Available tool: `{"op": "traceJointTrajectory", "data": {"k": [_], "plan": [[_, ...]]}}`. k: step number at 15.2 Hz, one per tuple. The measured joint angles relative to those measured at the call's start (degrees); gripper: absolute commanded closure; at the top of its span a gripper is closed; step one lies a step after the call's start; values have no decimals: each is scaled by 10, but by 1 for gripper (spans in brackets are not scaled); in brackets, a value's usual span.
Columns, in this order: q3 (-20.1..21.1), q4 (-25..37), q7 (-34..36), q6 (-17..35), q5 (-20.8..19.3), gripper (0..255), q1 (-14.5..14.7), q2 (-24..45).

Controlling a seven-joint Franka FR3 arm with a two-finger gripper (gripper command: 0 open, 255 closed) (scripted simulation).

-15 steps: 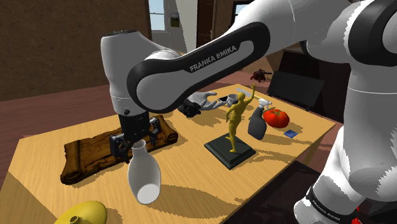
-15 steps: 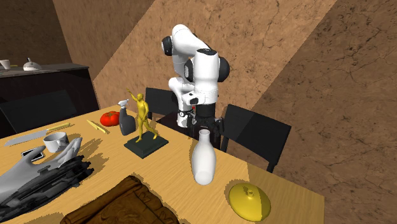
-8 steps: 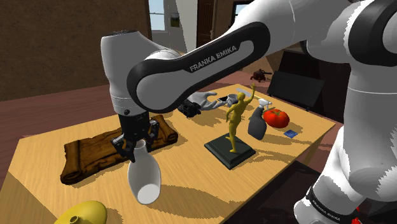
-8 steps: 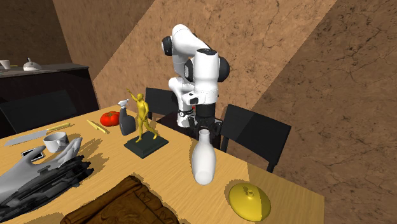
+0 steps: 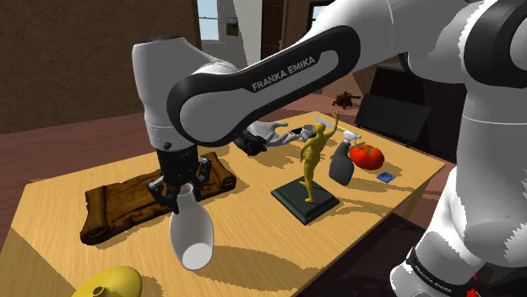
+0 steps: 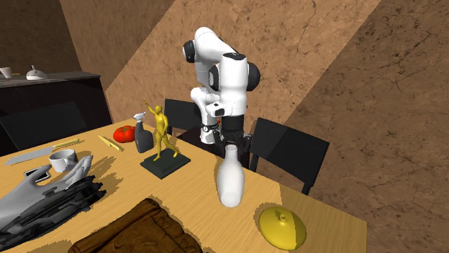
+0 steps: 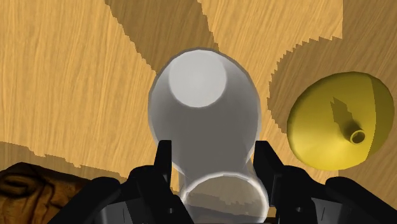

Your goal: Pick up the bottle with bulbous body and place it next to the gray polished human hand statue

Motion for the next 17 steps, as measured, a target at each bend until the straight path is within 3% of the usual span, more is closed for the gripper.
{"op": "traceJointTrajectory", "data": {"k": [17], "plan": [[7,100,-15,-119,18,255,0,-24]]}}
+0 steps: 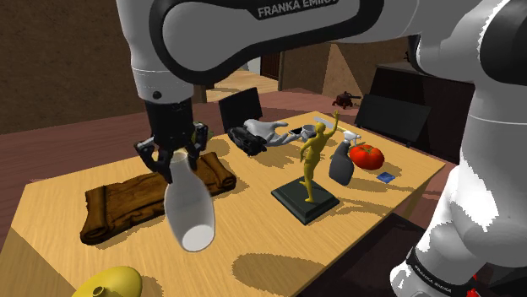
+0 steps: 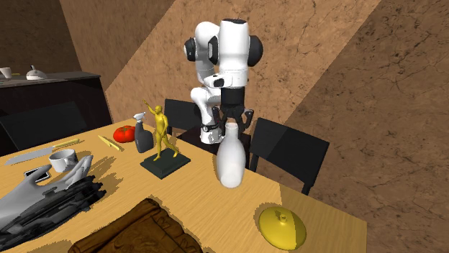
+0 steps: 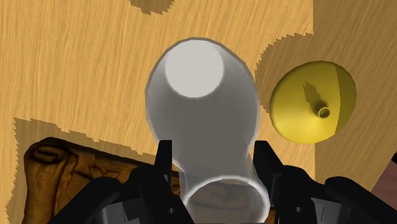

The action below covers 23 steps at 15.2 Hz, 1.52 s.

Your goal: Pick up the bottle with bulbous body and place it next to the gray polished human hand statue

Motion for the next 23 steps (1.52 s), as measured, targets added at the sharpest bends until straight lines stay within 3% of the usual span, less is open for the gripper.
{"op": "traceJointTrajectory", "data": {"k": [20,23], "plan": [[5,198,2,-168,-16,255,27,33],[-2,160,-29,-161,5,255,-5,-4]]}}
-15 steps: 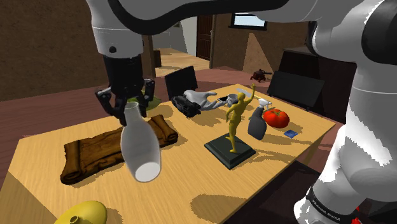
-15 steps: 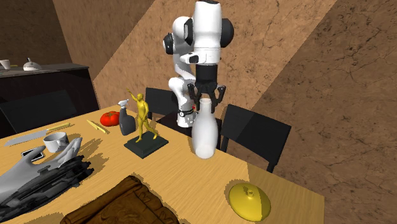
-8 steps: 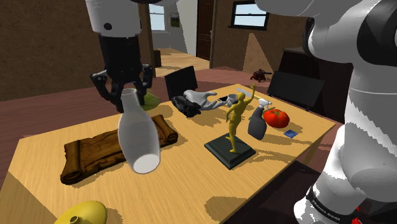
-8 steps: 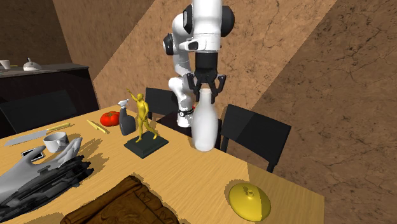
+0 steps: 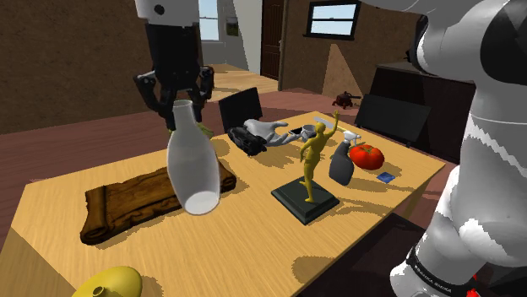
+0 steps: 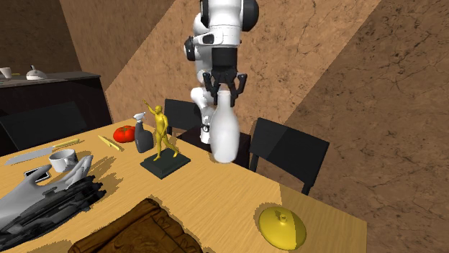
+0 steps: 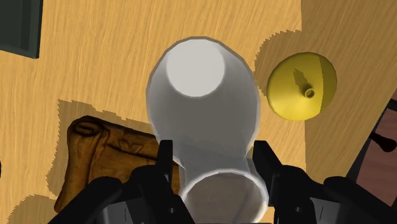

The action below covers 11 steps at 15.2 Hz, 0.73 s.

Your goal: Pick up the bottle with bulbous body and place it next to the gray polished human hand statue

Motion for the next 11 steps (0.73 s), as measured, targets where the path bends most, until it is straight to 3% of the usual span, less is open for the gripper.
{"op": "traceJointTrajectory", "data": {"k": [7,11], "plan": [[-38,-121,-108,35,58,255,-81,-102],[-67,-164,-168,44,77,255,-113,-141]]}}
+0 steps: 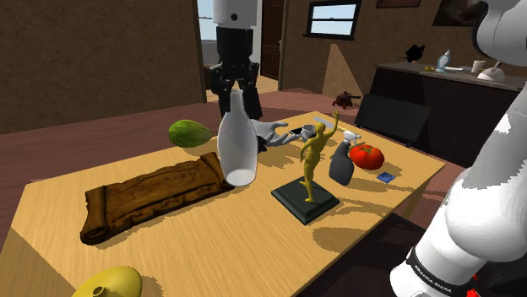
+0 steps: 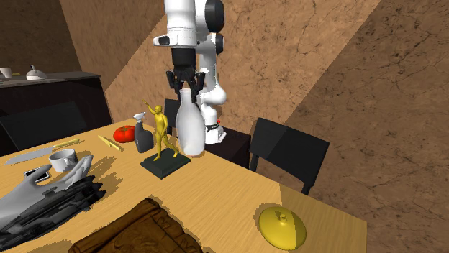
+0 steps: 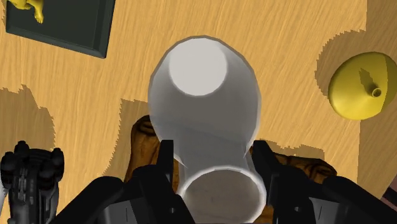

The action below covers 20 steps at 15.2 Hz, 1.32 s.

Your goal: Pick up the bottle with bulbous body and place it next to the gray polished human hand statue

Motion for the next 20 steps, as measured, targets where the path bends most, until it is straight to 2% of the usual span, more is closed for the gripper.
{"op": "traceJointTrajectory", "data": {"k": [10,20], "plan": [[-82,-62,-152,7,20,255,-69,-57],[-159,-52,-289,5,15,255,-129,-46]]}}
